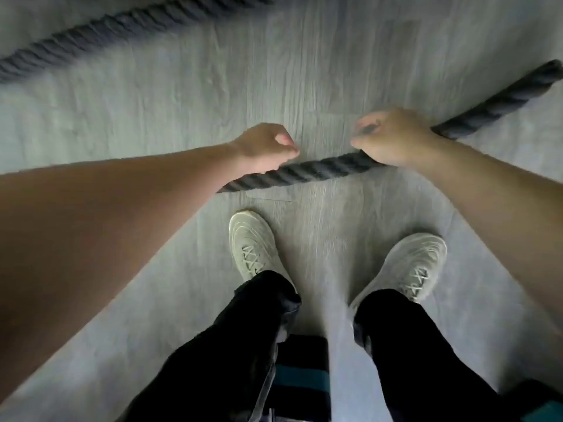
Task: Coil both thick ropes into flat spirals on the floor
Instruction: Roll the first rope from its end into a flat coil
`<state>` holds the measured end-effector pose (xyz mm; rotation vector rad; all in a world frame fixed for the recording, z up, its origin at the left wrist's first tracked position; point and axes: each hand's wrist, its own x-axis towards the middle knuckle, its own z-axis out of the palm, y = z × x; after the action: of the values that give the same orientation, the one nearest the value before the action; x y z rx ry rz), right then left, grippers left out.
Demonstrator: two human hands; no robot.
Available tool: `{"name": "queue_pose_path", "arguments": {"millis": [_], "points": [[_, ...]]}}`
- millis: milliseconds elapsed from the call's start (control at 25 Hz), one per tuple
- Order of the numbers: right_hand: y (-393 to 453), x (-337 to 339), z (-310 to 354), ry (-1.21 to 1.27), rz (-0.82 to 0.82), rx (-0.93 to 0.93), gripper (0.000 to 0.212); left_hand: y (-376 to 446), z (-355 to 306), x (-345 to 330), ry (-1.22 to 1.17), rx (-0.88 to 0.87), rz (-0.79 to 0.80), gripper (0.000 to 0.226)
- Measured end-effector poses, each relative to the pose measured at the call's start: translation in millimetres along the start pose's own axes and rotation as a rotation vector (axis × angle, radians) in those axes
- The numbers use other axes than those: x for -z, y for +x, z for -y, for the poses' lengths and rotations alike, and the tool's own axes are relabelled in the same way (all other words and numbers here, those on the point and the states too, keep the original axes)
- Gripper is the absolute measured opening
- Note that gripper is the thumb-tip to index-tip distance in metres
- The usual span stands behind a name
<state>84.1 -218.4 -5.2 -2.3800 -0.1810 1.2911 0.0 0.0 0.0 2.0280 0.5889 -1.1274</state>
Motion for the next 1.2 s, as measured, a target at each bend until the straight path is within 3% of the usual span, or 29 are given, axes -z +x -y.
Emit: {"name": "queue_pose_path", "arguments": {"millis": [200, 320, 440, 520, 600, 680, 720, 840, 960, 1080, 1160, 1200], "points": [[61.3, -23.9, -47.8, -0.047, -0.027, 0.013, 0.04, 74.0, 11.1, -44.4, 0.089, -0.044, 0.003, 0.01], [86.5, -31.6, -74.9, 0.007, -0.135, 0.046, 0.026, 98.6, 3.0, -59.7, 0.141, -0.147, 0.028, 0.023], [105.4, -17.6, -79.8, -0.093, -0.2, 0.114, 0.016, 121.3, -14.2, -45.0, 0.502, -0.269, 0.121, 0.03], [114.0, 7.4, -76.0, -0.12, -0.082, 0.066, 0.013, 135.6, -34.6, -26.6, 0.654, -0.227, 0.236, 0.036], [111.3, 47.6, -66.3, -0.234, -0.091, 0.013, 0.018, 137.8, -67.0, -2.7, 0.714, -0.219, 0.109, 0.036], [96.4, 74.5, -58.6, -0.282, -0.245, 0.018, 0.024, 125.7, -85.3, 9.1, 0.691, -0.276, -0.161, 0.035], [87.6, 79.9, -57.2, -0.277, -0.287, 0.04, 0.025, 120.7, -89.7, 10.4, 0.664, -0.309, -0.219, 0.036], [66.4, 63.9, -66.7, -0.239, -0.375, -0.008, 0.022, 94.8, -86.3, 0.9, 0.573, -0.337, -0.093, 0.036], [61.1, 17.7, -95.7, -0.293, -0.579, -0.284, 0.045, 92.5, -51.4, -27.2, 0.497, -0.328, -0.084, 0.033], [60.0, -25.1, -120.4, 0.061, -0.599, -0.464, 0.081, 102.1, -14.5, -81.0, 0.301, -0.365, -0.078, 0.024], [60.4, -30.6, -125.0, 0.328, -0.635, -0.454, 0.091, 101.4, -6.8, -103.1, 0.162, -0.349, -0.069, 0.025], [57.8, -29.5, -124.6, 0.348, -0.639, -0.42, 0.096, 100.7, -5.0, -107.4, 0.153, -0.345, -0.046, 0.027]]}}
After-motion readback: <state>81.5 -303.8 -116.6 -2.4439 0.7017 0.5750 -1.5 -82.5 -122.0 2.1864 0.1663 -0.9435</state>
